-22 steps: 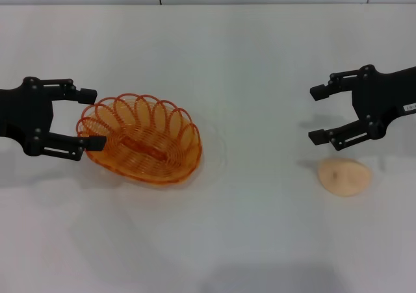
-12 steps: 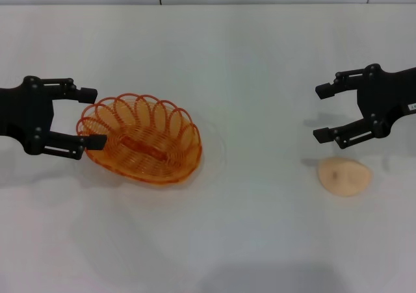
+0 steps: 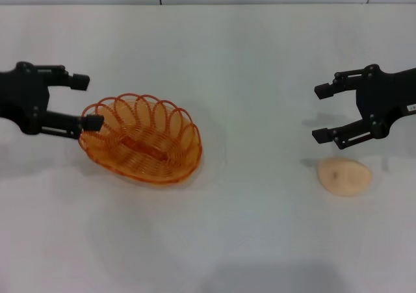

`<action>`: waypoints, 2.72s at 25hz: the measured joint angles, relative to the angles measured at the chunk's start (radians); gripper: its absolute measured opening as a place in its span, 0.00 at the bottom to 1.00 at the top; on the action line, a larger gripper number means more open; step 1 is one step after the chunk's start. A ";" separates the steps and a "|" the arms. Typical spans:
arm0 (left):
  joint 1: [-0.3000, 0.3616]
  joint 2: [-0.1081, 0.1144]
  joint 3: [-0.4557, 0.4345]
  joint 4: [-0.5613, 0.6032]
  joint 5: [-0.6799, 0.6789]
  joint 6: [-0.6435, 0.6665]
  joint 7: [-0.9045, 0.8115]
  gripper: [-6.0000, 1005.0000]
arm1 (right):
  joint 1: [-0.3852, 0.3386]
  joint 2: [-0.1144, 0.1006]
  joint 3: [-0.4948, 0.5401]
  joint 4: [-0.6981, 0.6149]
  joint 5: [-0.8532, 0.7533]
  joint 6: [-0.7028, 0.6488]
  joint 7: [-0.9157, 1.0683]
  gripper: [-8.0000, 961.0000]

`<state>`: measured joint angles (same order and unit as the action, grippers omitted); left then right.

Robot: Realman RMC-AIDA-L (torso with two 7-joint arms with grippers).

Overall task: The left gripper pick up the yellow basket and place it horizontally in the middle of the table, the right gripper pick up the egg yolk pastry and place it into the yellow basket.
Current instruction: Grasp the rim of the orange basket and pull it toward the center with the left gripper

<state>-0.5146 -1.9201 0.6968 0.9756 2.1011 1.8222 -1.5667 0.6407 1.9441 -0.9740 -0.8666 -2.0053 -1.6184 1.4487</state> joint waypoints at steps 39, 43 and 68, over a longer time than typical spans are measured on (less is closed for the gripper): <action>-0.220 -0.066 0.051 -0.187 0.539 -0.426 -0.636 0.87 | 0.010 0.042 -0.014 -0.022 -0.006 0.021 -0.042 0.89; -0.220 -0.075 0.052 -0.190 0.539 -0.437 -0.623 0.86 | 0.007 0.042 -0.014 -0.024 -0.006 0.025 -0.039 0.89; -0.218 -0.088 0.085 -0.190 0.533 -0.477 -0.617 0.13 | 0.009 0.044 -0.014 -0.025 -0.006 0.024 -0.031 0.89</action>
<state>-0.7328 -2.0080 0.7820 0.7854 2.6339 1.3456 -2.1841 0.6497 1.9880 -0.9879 -0.8912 -2.0109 -1.5943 1.4174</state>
